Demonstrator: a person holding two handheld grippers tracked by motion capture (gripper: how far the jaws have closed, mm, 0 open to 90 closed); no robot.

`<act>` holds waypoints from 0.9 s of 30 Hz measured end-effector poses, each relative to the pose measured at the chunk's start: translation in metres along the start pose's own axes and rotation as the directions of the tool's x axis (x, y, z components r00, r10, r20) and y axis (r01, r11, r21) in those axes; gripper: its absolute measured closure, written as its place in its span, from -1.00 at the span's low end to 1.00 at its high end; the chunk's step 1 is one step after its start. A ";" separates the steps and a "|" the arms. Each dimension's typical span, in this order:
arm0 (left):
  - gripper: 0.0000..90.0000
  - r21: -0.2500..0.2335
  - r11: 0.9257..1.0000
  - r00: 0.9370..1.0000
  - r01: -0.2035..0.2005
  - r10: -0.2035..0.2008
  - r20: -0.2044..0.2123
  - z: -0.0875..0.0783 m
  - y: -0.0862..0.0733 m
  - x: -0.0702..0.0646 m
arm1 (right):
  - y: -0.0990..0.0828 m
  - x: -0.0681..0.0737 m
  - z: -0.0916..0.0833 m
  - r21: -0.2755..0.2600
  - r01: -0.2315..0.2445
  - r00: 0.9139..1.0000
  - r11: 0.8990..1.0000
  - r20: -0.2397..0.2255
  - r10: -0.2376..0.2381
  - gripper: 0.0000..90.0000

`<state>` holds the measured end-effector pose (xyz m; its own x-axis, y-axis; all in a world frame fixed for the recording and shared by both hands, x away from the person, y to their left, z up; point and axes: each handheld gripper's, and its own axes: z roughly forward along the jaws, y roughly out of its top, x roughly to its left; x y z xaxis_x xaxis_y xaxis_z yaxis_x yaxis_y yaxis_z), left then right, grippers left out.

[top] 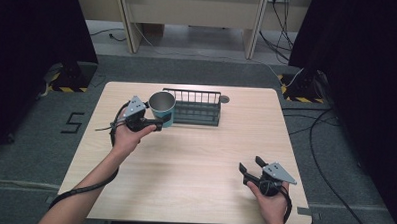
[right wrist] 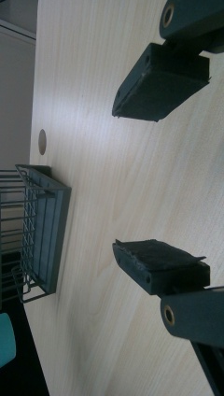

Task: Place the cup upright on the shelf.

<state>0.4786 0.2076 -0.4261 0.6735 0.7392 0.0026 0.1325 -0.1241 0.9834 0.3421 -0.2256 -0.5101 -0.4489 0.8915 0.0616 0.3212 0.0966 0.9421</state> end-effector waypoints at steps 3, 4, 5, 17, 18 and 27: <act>-0.65 -0.003 1.000 1.000 0.003 -0.003 0.000 0.002 0.001 0.000 | 0.000 0.000 0.000 0.000 0.001 1.000 1.000 -0.001 -0.001 -0.34; -0.65 -0.003 1.000 1.000 0.005 -0.005 0.001 0.003 0.001 0.000 | 0.000 0.000 0.000 0.000 0.001 1.000 1.000 -0.001 -0.001 -0.34; -0.65 -0.003 1.000 1.000 0.005 -0.005 0.002 0.004 0.002 0.000 | 0.000 0.000 0.000 0.001 -0.001 1.000 1.000 0.000 0.001 -0.34; -0.65 -0.014 1.000 1.000 0.006 -0.006 0.000 0.016 0.014 0.002 | -0.001 0.000 0.000 0.001 0.000 1.000 1.000 -0.001 0.000 -0.34; -0.65 -0.015 1.000 1.000 0.007 -0.007 0.000 0.018 0.015 0.002 | -0.001 0.000 0.000 0.001 -0.001 1.000 1.000 -0.001 0.001 -0.34; -0.65 -0.018 1.000 1.000 0.004 -0.004 -0.003 0.025 0.020 0.003 | -0.001 -0.001 0.000 0.001 -0.002 1.000 1.000 -0.001 0.002 -0.33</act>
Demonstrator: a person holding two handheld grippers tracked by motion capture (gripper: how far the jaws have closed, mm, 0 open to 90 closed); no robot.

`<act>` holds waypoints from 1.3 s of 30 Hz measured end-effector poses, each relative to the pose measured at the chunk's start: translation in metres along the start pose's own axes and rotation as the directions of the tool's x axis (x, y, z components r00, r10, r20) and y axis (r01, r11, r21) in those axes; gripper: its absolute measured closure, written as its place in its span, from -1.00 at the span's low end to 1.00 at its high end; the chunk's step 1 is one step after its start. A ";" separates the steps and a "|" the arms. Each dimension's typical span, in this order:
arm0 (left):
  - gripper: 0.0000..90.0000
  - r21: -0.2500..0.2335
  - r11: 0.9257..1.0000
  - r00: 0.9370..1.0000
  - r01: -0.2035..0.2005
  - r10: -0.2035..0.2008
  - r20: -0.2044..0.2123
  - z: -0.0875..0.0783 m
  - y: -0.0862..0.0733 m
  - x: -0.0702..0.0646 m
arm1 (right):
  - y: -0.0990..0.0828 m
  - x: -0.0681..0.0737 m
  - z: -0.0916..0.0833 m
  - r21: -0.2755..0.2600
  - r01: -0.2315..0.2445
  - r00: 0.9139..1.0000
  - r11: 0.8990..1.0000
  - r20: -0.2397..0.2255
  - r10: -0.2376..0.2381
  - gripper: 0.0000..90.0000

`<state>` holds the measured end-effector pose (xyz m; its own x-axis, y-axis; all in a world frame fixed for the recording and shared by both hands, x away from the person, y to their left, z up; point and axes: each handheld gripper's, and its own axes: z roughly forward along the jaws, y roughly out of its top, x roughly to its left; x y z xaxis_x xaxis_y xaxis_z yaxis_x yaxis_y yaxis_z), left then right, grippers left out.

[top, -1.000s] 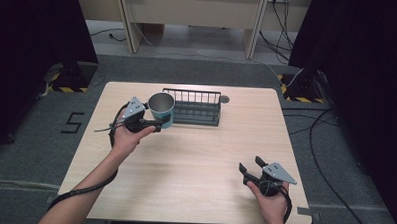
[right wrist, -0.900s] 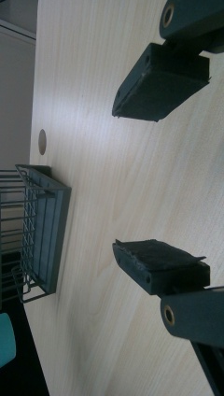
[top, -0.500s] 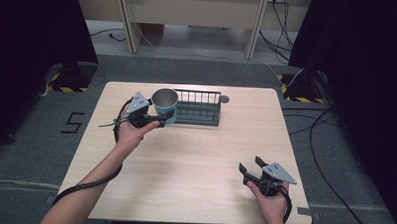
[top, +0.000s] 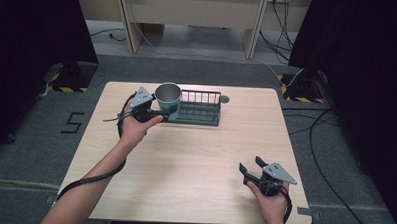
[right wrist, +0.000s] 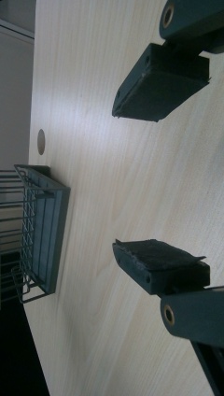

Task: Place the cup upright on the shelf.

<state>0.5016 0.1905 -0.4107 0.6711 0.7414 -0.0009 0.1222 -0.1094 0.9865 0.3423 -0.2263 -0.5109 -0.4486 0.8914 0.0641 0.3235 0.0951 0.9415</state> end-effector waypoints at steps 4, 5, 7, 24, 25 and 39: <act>-0.65 -0.005 1.000 1.000 0.001 -0.001 0.000 0.006 0.005 0.000 | 0.000 0.000 0.000 0.000 0.000 1.000 1.000 0.000 0.000 -0.33; -0.65 -0.005 1.000 1.000 0.001 -0.001 0.000 0.006 0.005 0.000 | 0.000 0.000 0.000 0.000 0.000 1.000 1.000 0.000 0.000 -0.33; -0.65 -0.006 1.000 1.000 0.001 -0.001 -0.001 0.008 0.007 0.000 | 0.000 0.000 0.000 0.000 0.000 1.000 1.000 0.000 0.000 -0.33; -0.65 -0.006 1.000 1.000 0.021 -0.021 -0.017 0.033 0.019 0.004 | -0.001 -0.002 0.000 0.001 -0.007 1.000 1.000 -0.001 0.007 -0.33; -0.65 -0.006 1.000 1.000 0.021 -0.021 -0.020 0.034 0.019 0.005 | 0.000 -0.002 0.000 0.003 -0.007 1.000 1.000 -0.002 0.007 -0.33; -0.65 -0.002 1.000 0.999 0.028 -0.028 -0.045 0.057 0.031 0.009 | -0.001 -0.003 -0.001 0.001 -0.009 1.000 1.000 -0.002 0.009 -0.33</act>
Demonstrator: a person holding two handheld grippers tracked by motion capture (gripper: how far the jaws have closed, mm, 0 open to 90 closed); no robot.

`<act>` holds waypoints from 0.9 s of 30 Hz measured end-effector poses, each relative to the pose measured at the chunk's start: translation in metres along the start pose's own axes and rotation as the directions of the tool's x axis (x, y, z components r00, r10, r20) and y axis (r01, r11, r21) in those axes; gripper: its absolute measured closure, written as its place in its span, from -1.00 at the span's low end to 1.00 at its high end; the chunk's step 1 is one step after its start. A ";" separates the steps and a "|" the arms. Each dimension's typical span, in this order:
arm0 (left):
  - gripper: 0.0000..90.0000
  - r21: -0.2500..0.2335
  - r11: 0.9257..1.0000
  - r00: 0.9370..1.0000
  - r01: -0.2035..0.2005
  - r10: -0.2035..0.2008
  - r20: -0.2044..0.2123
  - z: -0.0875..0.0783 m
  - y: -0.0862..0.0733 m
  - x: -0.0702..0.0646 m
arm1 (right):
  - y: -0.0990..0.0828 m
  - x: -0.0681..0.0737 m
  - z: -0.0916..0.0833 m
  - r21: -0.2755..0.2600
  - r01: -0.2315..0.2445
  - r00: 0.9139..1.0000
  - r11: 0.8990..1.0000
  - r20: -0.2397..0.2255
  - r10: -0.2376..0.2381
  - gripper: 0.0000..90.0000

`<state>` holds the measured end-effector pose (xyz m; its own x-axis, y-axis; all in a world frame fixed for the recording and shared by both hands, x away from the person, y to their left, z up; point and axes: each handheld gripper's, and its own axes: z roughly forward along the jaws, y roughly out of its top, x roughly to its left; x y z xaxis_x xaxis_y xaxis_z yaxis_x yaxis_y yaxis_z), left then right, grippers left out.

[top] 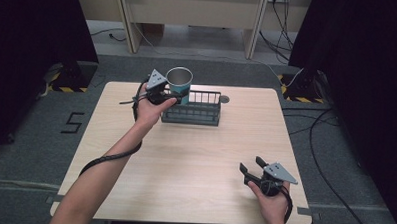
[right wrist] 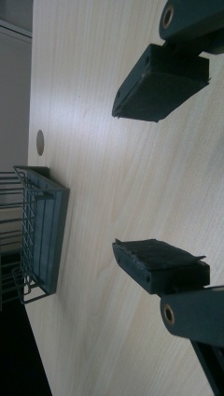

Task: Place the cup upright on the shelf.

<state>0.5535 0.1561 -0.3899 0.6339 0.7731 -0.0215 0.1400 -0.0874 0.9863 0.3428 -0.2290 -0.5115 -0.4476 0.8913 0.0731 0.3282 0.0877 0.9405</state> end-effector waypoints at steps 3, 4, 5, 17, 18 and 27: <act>-0.65 0.004 1.000 1.000 0.000 0.000 -0.004 0.005 0.001 0.000 | 0.000 0.000 0.000 0.000 -0.005 1.000 1.000 -0.002 0.005 -0.33; -0.65 0.006 1.000 1.000 -0.001 0.001 -0.005 0.006 0.002 0.000 | 0.000 0.000 0.000 0.000 -0.006 1.000 1.000 -0.002 0.006 -0.33; -0.65 0.007 1.000 1.000 -0.001 0.001 -0.006 0.008 0.002 0.000 | 0.000 0.000 0.000 -0.002 -0.007 1.000 1.000 -0.003 0.007 -0.33; -0.65 0.032 0.999 1.000 0.009 -0.009 -0.014 0.026 0.001 -0.001 | 0.000 -0.001 0.000 -0.003 -0.009 1.000 1.000 -0.004 0.009 -0.33; -0.65 0.034 0.999 1.000 0.011 -0.010 -0.013 0.028 0.001 -0.002 | 0.000 -0.001 0.000 -0.003 -0.009 1.000 1.000 -0.004 0.009 -0.33; -0.65 0.067 0.997 1.000 0.027 -0.026 -0.016 0.045 -0.007 -0.008 | -0.001 -0.002 0.000 0.001 -0.007 1.000 1.000 -0.007 0.007 -0.33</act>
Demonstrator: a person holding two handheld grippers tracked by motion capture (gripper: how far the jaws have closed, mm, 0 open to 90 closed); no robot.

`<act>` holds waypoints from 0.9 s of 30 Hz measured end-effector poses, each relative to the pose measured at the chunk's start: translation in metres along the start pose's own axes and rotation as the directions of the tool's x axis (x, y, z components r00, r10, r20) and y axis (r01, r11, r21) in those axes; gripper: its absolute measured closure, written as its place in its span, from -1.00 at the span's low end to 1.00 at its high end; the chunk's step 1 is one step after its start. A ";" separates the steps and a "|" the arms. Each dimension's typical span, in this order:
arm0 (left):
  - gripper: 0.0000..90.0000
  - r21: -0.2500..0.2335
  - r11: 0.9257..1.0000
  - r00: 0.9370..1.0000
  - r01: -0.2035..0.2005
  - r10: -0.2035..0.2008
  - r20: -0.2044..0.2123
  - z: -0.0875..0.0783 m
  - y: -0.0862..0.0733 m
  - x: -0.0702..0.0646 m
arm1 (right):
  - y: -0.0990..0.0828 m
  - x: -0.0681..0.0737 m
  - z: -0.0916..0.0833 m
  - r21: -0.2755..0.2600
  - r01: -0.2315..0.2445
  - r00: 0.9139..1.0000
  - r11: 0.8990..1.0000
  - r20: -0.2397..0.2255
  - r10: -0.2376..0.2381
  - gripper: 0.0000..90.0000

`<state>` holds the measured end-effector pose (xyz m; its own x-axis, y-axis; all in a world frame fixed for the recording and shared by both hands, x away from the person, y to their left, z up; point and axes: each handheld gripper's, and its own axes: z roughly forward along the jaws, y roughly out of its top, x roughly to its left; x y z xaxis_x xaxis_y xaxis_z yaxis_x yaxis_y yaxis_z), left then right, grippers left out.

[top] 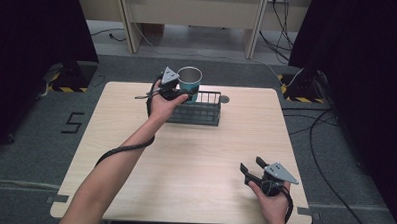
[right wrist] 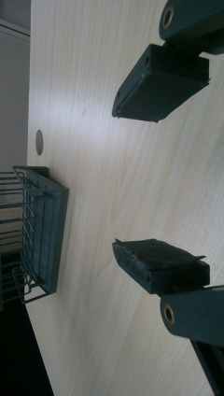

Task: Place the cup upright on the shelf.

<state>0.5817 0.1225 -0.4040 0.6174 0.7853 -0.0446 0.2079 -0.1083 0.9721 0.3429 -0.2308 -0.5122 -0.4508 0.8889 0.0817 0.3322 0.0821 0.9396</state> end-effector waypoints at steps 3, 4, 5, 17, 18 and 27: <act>-0.65 0.010 1.000 1.000 0.004 -0.004 -0.006 0.003 -0.003 -0.002 | 0.000 0.000 0.000 0.000 0.002 1.000 1.000 -0.001 -0.002 -0.32; -0.65 0.013 1.000 1.000 0.004 -0.004 -0.006 0.005 -0.004 -0.003 | 0.000 -0.001 0.000 -0.002 0.002 1.000 1.000 -0.001 -0.002 -0.32; -0.65 0.016 1.000 1.000 0.006 -0.006 -0.005 0.006 -0.005 -0.004 | 0.000 -0.001 0.000 -0.003 0.006 1.000 1.000 0.002 -0.006 -0.32; -0.65 0.061 0.998 1.000 0.012 -0.011 -0.027 0.020 -0.017 -0.009 | 0.000 -0.001 -0.001 0.001 -0.007 1.000 1.000 -0.004 0.007 -0.32; -0.65 0.061 0.998 1.000 0.012 -0.011 -0.027 0.020 -0.017 -0.009 | 0.000 -0.001 -0.001 0.001 -0.007 1.000 1.000 -0.004 0.007 -0.32; -0.65 0.088 0.996 0.999 0.014 -0.011 -0.034 0.026 -0.023 -0.014 | 0.000 0.000 -0.001 0.003 -0.005 1.000 1.000 -0.006 0.005 -0.32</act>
<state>0.5881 0.0985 -0.4320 0.5888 0.8069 -0.0475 0.2824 -0.1503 0.9474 0.3424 -0.2314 -0.5124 -0.4539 0.8867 0.0879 0.3365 0.0792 0.9384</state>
